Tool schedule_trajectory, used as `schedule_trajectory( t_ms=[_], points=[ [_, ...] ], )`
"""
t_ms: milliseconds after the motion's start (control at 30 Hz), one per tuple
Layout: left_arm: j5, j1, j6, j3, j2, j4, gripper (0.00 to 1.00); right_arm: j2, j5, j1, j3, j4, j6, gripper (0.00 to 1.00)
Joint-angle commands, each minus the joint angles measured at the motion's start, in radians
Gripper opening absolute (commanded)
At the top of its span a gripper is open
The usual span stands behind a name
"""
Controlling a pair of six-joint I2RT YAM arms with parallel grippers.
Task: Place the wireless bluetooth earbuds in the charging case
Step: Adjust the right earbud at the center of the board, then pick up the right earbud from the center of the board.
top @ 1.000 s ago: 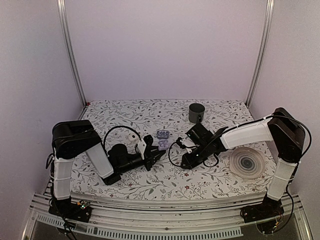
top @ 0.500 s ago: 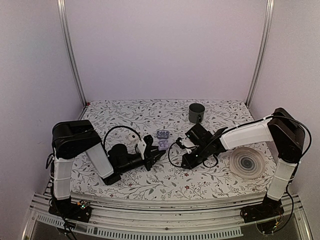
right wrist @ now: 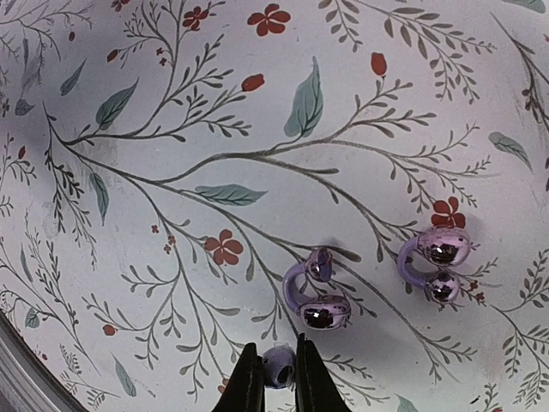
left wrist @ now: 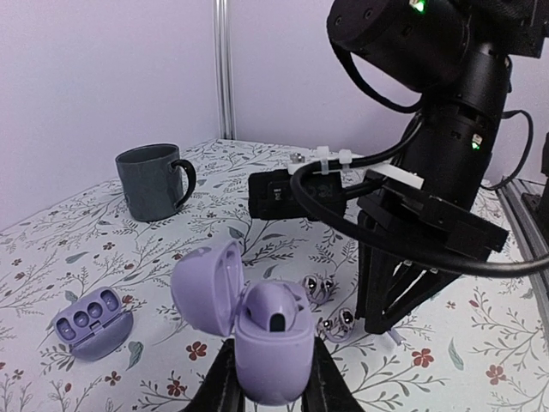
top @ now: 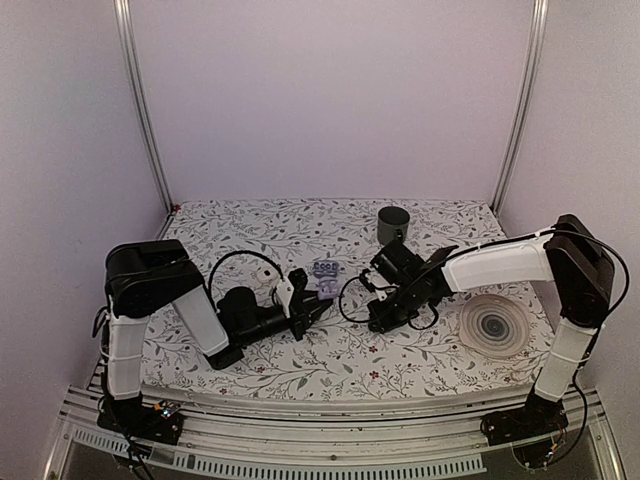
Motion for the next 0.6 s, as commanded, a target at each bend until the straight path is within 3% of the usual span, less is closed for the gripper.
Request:
schedule_trajectory(
  t_ms=[0,267,467,567],
  points=[
    [-0.011,-0.008,-0.013,0.031,0.036,0.289,0.00,-0.059,0.069,0.006,0.046,-0.073,0.067,0.10],
    [-0.069,-0.027,-0.036,0.074,0.090,0.289,0.00,-0.089,0.188,0.007,0.152,-0.193,0.151,0.12],
    [-0.110,-0.021,-0.044,0.046,0.065,0.291,0.00,-0.095,0.099,0.008,0.077,-0.168,0.171,0.14],
    [-0.110,-0.014,-0.041,0.017,0.036,0.290,0.00,-0.142,0.061,0.024,0.002,-0.128,0.199,0.22]
  ],
)
